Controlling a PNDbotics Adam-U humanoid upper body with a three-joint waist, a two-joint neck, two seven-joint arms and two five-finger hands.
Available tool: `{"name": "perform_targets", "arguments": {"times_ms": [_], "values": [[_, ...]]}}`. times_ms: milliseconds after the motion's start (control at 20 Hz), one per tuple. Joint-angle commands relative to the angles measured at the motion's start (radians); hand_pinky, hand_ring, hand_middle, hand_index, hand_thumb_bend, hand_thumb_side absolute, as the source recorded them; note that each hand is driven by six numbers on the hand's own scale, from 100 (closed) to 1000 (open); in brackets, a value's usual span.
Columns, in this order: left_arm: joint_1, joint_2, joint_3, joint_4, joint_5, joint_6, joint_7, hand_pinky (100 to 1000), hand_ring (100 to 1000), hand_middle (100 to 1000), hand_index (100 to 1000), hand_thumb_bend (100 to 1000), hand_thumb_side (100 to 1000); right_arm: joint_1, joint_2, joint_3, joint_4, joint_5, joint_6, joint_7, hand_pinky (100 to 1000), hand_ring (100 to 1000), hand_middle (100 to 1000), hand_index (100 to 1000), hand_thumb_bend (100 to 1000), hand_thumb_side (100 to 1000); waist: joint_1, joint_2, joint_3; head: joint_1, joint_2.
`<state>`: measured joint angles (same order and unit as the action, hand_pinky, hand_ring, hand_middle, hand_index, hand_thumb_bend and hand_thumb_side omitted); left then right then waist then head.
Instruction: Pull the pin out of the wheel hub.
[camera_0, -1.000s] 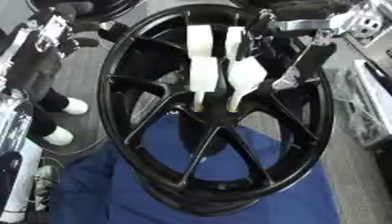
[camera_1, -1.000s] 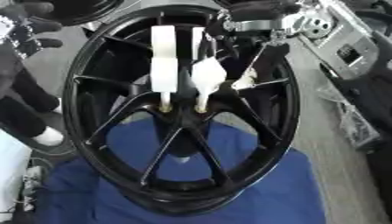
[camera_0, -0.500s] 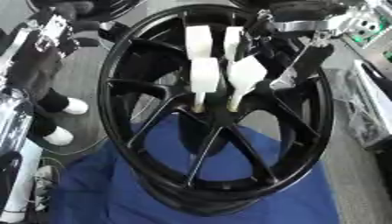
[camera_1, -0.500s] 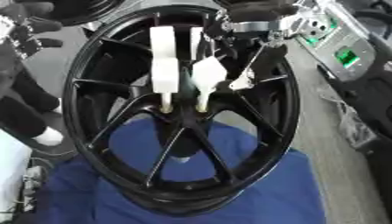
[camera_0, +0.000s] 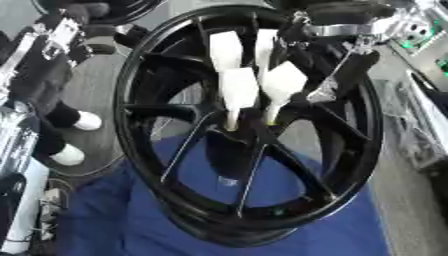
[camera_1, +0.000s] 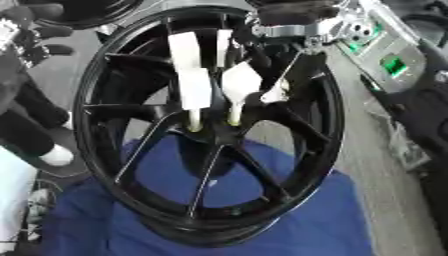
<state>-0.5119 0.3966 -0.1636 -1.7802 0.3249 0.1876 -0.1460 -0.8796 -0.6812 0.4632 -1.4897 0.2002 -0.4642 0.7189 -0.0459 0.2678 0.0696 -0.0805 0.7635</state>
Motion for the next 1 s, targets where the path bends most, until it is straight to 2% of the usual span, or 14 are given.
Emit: {"name": "perform_targets", "arguments": {"times_ms": [50,350,1000], "values": [[-0.017,0.022,0.001,-0.009,0.003,-0.001,-0.006,768,820,859,784,100,605,-0.013,-0.013,-0.003,-0.004,0.006,-0.13,0.125,100,311,492,657,364,153,0.003,-0.015,-0.001,0.003,0.003],[-0.016,0.023,0.001,-0.008,0.001,0.0,-0.009,768,820,860,781,100,606,-0.013,-0.015,-0.004,-0.005,-0.001,-0.121,0.114,100,296,474,633,340,100,0.003,-0.016,-0.003,0.003,0.004],[-0.014,0.026,-0.001,-0.006,0.004,0.004,-0.01,767,822,862,778,100,608,-0.022,-0.045,-0.027,-0.022,-0.042,-0.096,0.076,100,281,445,592,322,100,0.002,-0.017,-0.009,0.002,0.005]]}}
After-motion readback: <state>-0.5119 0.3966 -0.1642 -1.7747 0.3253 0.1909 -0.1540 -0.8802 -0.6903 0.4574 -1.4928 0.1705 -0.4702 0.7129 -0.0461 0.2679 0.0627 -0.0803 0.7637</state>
